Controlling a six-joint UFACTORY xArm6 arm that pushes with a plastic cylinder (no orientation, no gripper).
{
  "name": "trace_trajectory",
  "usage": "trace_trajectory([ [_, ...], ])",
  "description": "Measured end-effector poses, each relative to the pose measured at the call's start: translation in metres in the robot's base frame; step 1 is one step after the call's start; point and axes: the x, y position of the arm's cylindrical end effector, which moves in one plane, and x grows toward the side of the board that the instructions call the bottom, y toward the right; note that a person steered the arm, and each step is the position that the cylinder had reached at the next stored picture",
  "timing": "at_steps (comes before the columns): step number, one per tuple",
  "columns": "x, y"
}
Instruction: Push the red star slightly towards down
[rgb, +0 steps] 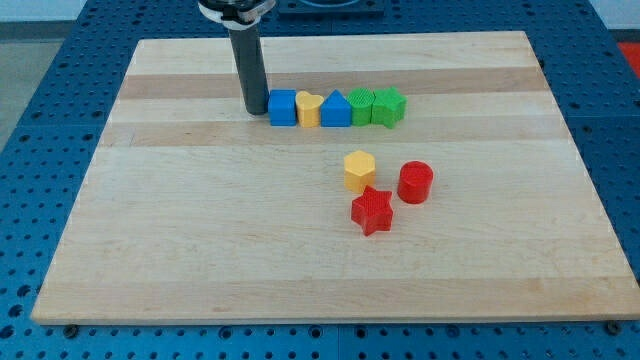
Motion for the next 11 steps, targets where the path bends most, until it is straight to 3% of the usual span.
trace_trajectory([
  [3, 0.001, -0.017],
  [4, 0.022, -0.04],
  [6, 0.116, -0.033],
  [8, 0.15, 0.049],
  [11, 0.152, 0.143],
])
